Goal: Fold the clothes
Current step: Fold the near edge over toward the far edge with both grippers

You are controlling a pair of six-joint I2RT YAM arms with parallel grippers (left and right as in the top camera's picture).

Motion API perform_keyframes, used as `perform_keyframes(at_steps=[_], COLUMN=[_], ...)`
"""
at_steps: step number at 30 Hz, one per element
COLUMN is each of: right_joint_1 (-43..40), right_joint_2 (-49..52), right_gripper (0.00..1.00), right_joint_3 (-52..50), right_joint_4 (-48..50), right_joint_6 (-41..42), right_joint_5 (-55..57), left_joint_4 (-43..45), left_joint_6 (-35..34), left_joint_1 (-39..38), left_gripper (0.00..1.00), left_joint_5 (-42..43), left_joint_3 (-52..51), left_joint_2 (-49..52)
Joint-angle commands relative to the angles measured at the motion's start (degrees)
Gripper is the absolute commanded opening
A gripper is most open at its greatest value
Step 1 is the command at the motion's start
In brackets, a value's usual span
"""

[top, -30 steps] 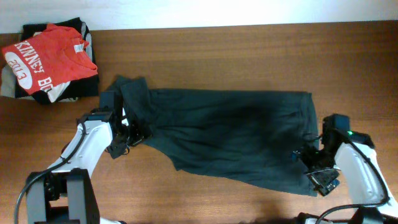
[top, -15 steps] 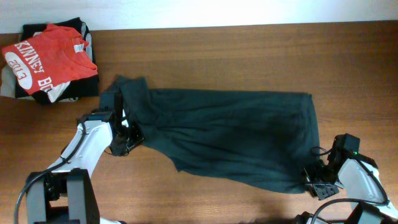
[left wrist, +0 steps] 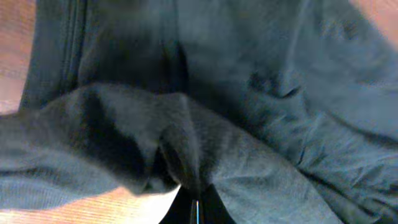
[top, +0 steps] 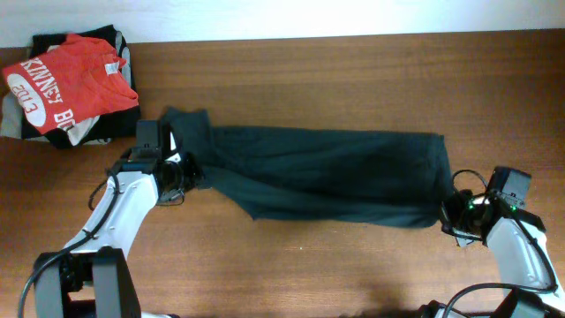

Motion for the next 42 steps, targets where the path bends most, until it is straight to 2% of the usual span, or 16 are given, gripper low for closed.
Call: perform_keyframes(at_steps=[1,6,10,11,12,13,16,19,22,25,28,36,37,39,40,42], right_joint_1=[-0.1,3.0,7.6,8.4,8.9,8.9,8.8,8.8,8.9,8.9,8.9,8.9,8.9,8.9,8.9,8.9], right_joint_2=[0.1,1.8,6.0,7.2,8.2,8.3,8.3,8.3,8.3,8.5,8.5,8.5,8.5,8.5,8.5,8.5], right_gripper=[0.04,0.11,0.04,0.24,0.93,0.99,0.99,0.99,0.99,0.99,0.99,0.99,0.99,0.99,0.99,0.99], right_joint_3=[0.9,0.9,0.9,0.9,0.9,1.3,9.8,24.4,32.4,32.0,31.5,31.5,31.5,31.5,31.5,31.5], right_joint_4=[3.6,13.3,24.2,27.4,30.6,31.1,20.5,3.7,-8.2,-13.0,-14.9,-17.1,-17.3,-17.7,-17.7,-18.1], right_joint_6=[1.3,3.5,3.8,3.6,2.2,0.6,-8.5,-13.3,-13.4,-13.4,-13.4,-14.7,-14.7,-14.7,-14.9,-15.1], right_joint_5=[-1.5,-1.4,0.6,1.2,1.2,0.8,-0.8,0.0,0.0,0.0,0.0,0.0,0.0,0.1,0.1,0.1], left_joint_4=[4.3,14.9,18.8,20.1,20.2,19.2,12.0,1.3,-5.1,-7.7,-7.1,-5.3,-5.1,-5.1,-5.1,-5.5], left_joint_6=[-0.7,-0.7,-0.7,-0.7,-0.6,-0.2,4.9,9.6,10.3,4.6,2.1,6.0,6.0,6.0,6.0,6.0], left_joint_1=[-0.1,-0.2,-0.2,-0.2,-0.2,-0.2,-0.2,-3.1,-10.4,-19.7,-25.7,-28.2,-28.2,-28.2,-28.2,-28.2], left_gripper=[0.01,0.12,0.13,0.24,0.51,0.59,0.62,0.62,0.66,0.73,0.79,0.78,0.77,0.63,0.53,0.24], left_joint_5=[0.1,-0.1,-3.2,-3.4,-3.3,-2.4,8.1,9.2,9.0,6.2,-3.5,-13.2,-13.2,-13.2,-13.2,-13.6], left_joint_3=[1.1,1.1,1.1,1.1,1.1,1.1,1.1,1.1,1.1,1.1,1.1,1.1,1.1,1.1,1.1,1.4], left_joint_2=[-1.4,-1.3,-0.6,0.2,0.9,1.0,0.1,-2.4,-3.6,-3.4,-3.3,3.4,3.7,3.7,3.7,3.7])
